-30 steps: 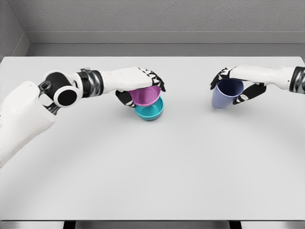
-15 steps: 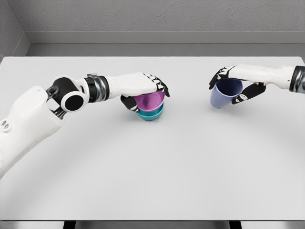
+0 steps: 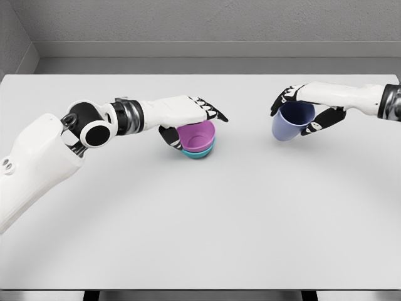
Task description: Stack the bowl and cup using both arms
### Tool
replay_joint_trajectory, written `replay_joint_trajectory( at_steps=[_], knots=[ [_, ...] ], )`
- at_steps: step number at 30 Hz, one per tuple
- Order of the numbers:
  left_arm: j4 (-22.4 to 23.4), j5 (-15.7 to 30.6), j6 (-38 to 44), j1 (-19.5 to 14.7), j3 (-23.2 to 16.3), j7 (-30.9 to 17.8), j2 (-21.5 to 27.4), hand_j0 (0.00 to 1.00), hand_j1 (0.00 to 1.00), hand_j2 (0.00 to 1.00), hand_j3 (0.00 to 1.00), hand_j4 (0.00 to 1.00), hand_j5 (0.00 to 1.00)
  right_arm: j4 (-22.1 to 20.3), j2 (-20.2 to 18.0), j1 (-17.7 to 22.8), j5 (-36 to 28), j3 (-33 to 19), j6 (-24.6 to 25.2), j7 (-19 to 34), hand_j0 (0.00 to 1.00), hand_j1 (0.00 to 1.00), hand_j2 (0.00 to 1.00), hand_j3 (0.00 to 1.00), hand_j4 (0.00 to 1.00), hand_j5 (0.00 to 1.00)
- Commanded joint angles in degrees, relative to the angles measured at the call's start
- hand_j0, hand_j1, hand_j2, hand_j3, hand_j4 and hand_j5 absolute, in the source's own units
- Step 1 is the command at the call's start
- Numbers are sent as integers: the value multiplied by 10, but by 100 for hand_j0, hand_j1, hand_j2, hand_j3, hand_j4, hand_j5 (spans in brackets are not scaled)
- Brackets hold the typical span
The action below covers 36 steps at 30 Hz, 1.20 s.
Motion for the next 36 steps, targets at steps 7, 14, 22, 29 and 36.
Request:
replay_joint_trajectory(
  at_steps=[7,14,22,29,36],
  knots=[
    [-32,10,-3,-3,8,0,27,100,100,100,100,100,100,-1,4,-8,-4,-1,1,0,66,66,66,66,66,66],
    [-58,67,-7,-2,62,0,84,100,100,100,100,100,100,-15,7,-17,-4,-1,0,0,67,67,67,67,67,67],
    [-59,160,-18,18,162,0,169,100,100,100,100,100,100,-29,13,-26,-5,-1,0,-1,67,67,67,67,67,67],
    [-55,159,-134,134,251,0,195,100,100,100,100,100,100,-42,15,-31,-5,-2,-1,-1,67,67,67,67,67,67],
    [-60,159,-134,234,341,0,174,100,100,100,100,100,100,-43,28,-40,-5,-2,-2,-1,67,67,67,67,67,67]
  ],
)
